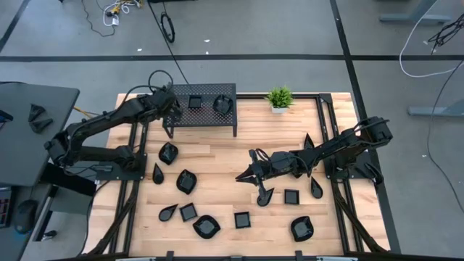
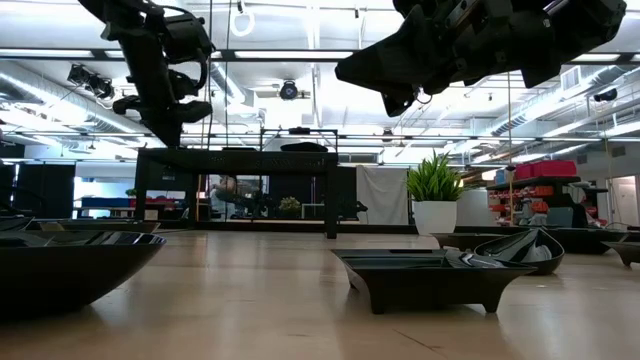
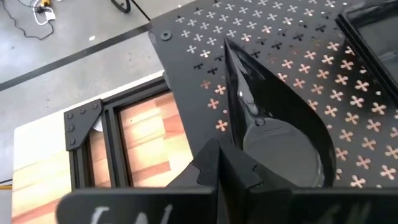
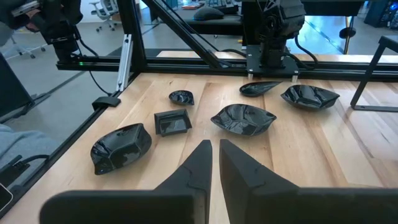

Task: Pick & Place Mini shaped plates
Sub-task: Stack the black drop shaped plate on top of the black drop shaped plates on the shelf, then stack the black leaf shaped plate on top of the black leaf shaped plates on the shelf

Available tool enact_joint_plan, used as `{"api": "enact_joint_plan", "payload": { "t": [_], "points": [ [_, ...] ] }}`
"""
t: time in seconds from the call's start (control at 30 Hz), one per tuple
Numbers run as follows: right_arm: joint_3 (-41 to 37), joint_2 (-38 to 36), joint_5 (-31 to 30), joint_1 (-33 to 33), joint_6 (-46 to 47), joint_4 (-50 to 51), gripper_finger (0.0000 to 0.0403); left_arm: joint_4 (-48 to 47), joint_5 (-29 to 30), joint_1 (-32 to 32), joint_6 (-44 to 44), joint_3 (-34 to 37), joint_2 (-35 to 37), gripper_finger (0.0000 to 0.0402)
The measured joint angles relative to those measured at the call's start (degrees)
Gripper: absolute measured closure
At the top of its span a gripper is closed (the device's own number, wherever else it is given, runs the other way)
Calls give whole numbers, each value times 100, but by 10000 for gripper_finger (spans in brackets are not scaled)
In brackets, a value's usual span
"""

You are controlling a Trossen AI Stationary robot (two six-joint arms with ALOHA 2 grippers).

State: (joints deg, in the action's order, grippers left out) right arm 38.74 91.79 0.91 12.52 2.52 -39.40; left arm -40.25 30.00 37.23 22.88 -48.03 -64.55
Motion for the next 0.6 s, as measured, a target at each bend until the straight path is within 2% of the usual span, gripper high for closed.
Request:
{"api": "enact_joint_plan", "payload": {
  "t": [0.27, 0.4, 0.5, 0.6],
  "points": [
    [0, 1, 0, 0, -2, -4, 371, 101, 172, -9, -111, 2, 165, 395],
    [0, 0, 0, 0, 6, -4, 371, -176, 154, -146, -92, 2, 471, 389],
    [0, 2, 0, 0, 70, -2, 371, -548, -75, -427, 135, 2, 762, 393],
    [0, 0, 0, 0, 113, -4, 371, -865, -302, -999, 540, 2, 1005, 398]
  ]
}}
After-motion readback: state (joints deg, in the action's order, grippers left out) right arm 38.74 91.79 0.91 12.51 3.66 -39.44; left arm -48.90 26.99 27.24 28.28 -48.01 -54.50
